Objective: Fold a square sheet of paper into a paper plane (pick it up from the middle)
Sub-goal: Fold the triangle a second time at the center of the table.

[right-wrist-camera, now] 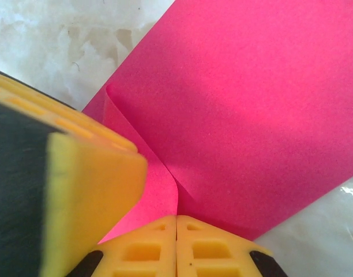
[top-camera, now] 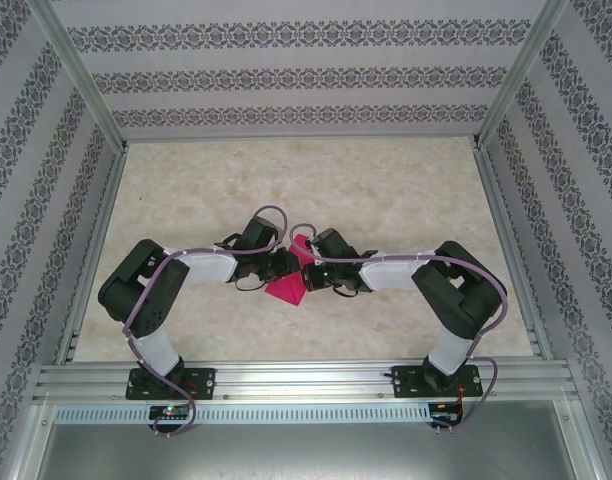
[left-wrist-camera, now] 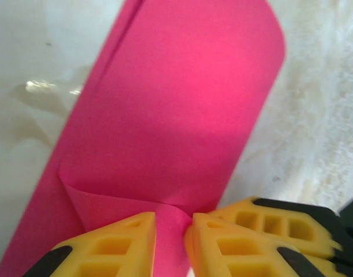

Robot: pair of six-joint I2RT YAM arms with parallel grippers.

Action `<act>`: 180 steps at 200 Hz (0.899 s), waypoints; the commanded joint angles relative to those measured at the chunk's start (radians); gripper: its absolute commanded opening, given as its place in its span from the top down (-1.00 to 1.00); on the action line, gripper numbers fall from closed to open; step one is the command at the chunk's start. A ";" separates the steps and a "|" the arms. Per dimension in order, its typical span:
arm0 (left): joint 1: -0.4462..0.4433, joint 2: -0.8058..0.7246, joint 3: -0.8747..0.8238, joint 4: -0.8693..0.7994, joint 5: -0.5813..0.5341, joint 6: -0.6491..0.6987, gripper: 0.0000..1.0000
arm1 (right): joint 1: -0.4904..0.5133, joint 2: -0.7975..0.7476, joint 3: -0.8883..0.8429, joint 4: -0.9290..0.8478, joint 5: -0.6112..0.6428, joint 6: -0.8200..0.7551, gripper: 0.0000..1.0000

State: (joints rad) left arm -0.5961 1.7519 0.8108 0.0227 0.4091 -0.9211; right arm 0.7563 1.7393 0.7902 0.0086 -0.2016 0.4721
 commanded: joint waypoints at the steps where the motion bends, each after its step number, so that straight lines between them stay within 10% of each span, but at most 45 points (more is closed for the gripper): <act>1: 0.007 0.044 0.003 -0.002 -0.050 0.031 0.51 | -0.009 0.045 -0.004 -0.035 -0.007 0.004 0.85; 93: 0.006 0.054 -0.084 0.043 -0.050 0.047 0.54 | -0.013 -0.197 -0.010 -0.083 0.044 0.096 0.39; 180: 0.004 0.072 -0.078 0.060 -0.018 0.054 0.54 | 0.106 -0.189 -0.140 0.248 -0.081 0.412 0.83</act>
State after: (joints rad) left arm -0.5892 1.7657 0.7658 0.1272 0.4122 -0.8986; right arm 0.8223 1.4857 0.6201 0.1436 -0.2497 0.7700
